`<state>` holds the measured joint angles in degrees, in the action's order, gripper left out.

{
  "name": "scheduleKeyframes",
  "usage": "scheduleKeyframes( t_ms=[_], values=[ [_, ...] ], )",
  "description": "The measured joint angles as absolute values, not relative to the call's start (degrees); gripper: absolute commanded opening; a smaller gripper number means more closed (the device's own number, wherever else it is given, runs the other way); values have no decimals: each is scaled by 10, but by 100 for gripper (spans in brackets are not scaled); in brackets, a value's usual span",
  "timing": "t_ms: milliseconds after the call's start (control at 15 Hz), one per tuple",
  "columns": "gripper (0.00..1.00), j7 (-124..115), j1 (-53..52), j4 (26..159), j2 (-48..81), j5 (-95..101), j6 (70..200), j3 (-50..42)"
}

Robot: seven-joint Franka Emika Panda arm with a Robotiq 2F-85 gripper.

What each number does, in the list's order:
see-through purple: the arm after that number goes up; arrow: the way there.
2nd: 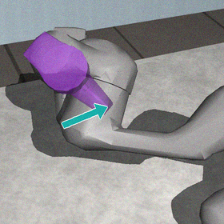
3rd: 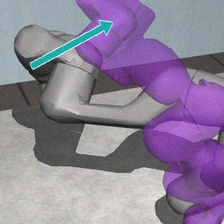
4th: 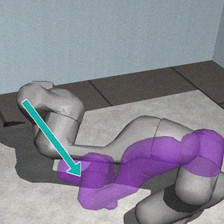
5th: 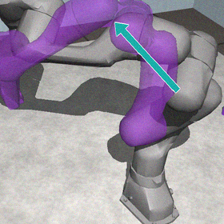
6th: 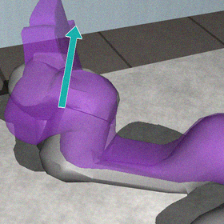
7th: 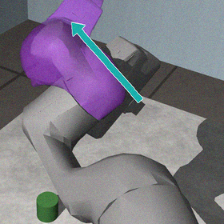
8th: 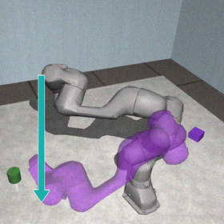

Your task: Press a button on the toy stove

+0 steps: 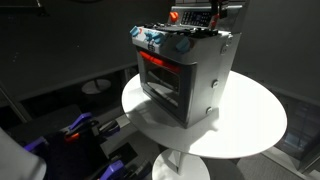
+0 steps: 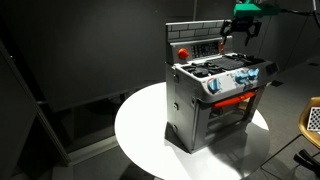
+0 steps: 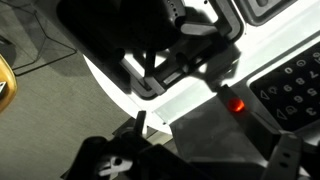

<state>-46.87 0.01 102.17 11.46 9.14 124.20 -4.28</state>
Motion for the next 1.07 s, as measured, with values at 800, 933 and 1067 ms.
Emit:
scheduleKeyframes(
  t_ms=[800, 933, 1067],
  values=[
    [100, -432, 2, 1016, 118, 47, 1244, -43],
    [100, -401, 1, 1017, 110, 19, 1228, -38],
    [100, -374, -1, 1019, 97, -2, 1200, -32]
  ],
)
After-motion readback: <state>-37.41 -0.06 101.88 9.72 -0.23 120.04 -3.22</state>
